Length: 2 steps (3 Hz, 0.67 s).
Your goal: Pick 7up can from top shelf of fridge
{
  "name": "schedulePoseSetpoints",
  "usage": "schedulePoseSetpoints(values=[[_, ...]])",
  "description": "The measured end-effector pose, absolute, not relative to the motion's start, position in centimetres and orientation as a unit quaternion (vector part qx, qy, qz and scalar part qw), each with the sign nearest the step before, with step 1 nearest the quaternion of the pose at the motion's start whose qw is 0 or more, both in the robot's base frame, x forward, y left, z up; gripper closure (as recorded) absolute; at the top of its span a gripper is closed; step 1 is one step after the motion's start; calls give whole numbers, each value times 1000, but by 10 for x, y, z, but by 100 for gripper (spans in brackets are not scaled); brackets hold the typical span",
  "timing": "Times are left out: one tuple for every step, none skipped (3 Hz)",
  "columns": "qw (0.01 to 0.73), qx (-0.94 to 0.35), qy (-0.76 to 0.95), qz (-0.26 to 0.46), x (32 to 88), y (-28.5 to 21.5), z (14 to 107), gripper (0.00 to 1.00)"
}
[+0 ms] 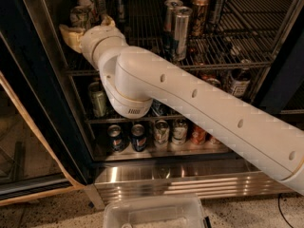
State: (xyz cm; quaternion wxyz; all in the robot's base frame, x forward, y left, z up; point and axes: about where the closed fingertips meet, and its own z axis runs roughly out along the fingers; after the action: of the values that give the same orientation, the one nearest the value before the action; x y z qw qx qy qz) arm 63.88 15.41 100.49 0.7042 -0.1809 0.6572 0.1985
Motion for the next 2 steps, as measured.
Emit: schedulePoseSetpoints(values=[[704,-185,656,201,645,156,1009,34],[699,-190,656,210,652,160,1009,33]])
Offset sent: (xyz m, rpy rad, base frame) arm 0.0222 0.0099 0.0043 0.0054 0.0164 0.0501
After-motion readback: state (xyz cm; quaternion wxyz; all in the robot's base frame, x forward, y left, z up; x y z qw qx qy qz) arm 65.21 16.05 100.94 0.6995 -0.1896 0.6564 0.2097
